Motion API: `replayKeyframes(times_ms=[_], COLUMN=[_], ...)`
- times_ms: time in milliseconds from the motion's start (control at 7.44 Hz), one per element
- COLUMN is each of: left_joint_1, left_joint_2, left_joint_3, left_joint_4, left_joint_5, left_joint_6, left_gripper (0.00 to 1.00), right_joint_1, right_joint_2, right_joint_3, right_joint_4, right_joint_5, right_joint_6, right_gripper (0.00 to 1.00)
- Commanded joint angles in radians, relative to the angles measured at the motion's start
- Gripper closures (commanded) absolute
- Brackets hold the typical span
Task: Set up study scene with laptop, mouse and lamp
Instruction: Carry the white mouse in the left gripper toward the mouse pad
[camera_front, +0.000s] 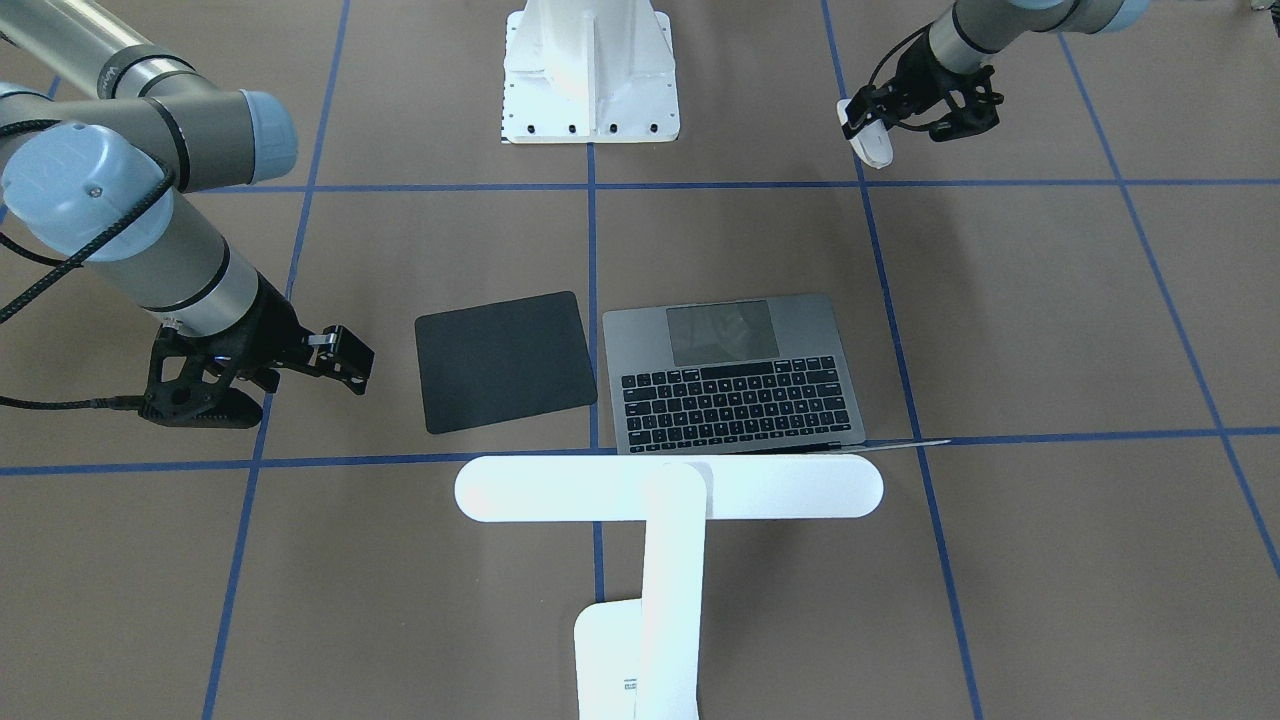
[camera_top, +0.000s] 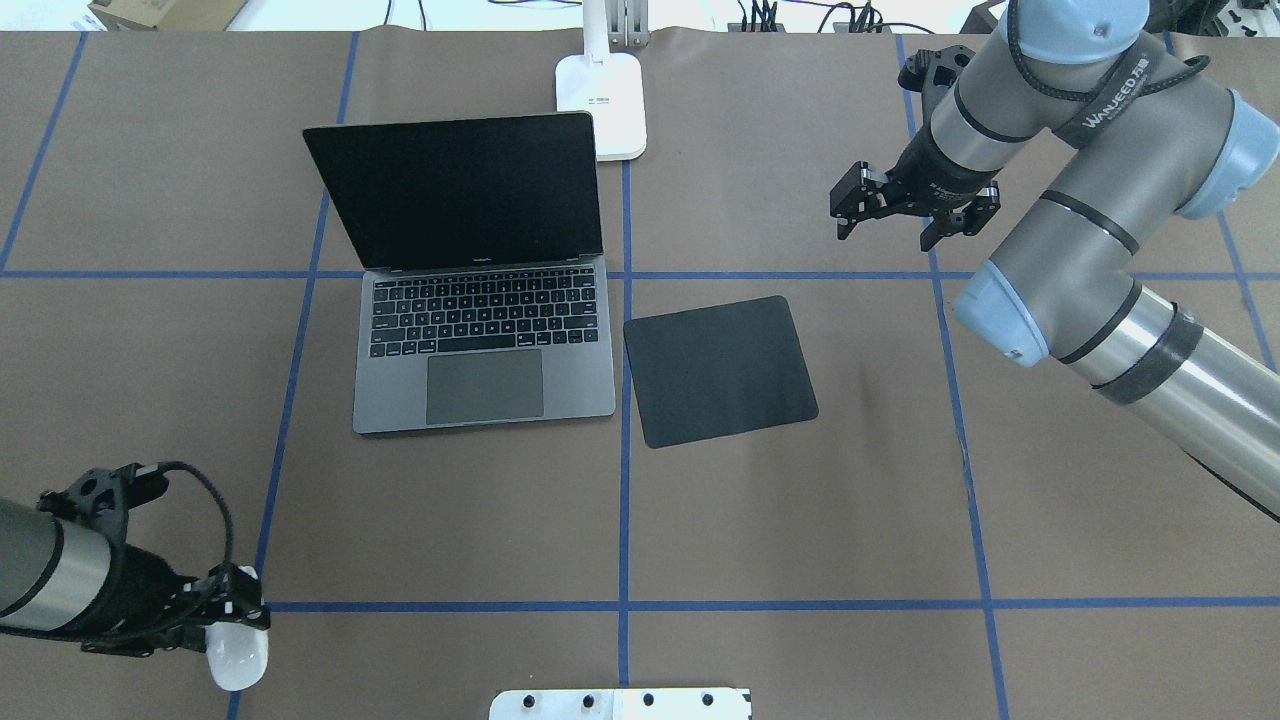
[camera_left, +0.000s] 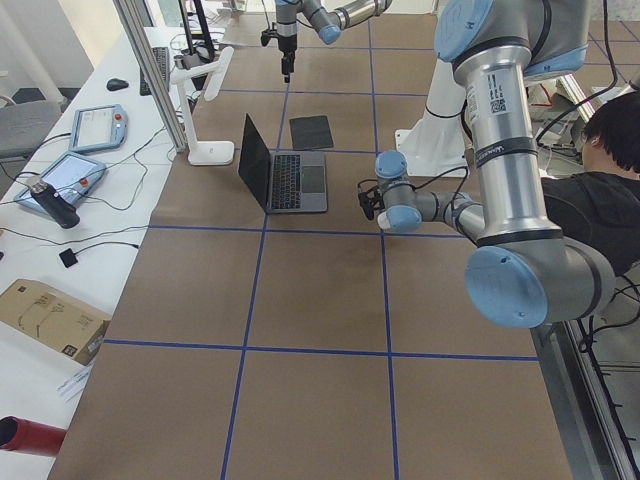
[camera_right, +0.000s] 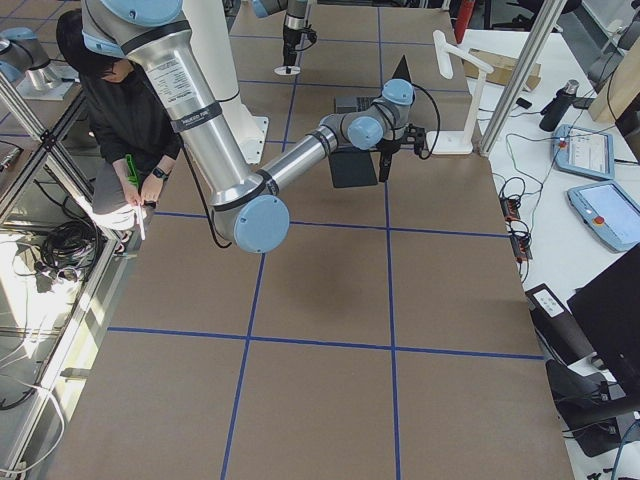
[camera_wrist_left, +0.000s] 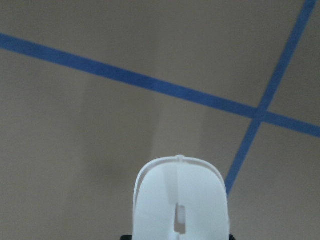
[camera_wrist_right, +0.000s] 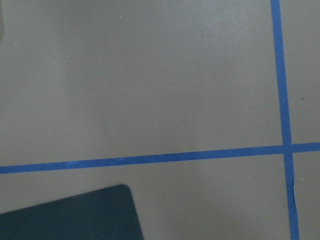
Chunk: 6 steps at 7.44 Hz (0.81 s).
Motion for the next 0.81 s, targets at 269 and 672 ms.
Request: replayKeyframes(times_ms=[269, 672], left_joint_1=[-0.13, -0.132], left_joint_2=[-0.584, -0.851], left_joint_3=[0.066, 0.314], left_joint_4=[0.56, 0.573], left_joint_5=[-0.041, 0.014], left_joint_6=[0.061, 0.115], left_gripper=[0.61, 0.61], right_joint_1=[0.007, 0.03], right_joint_2=[0.001, -0.046], right_joint_3=[-0.018, -0.007], right_joint_4=[0.001, 0.002], right_joint_5=[-0.023, -0.034], right_joint_6=[0.0, 0.002], right_gripper=[0.01, 0.01])
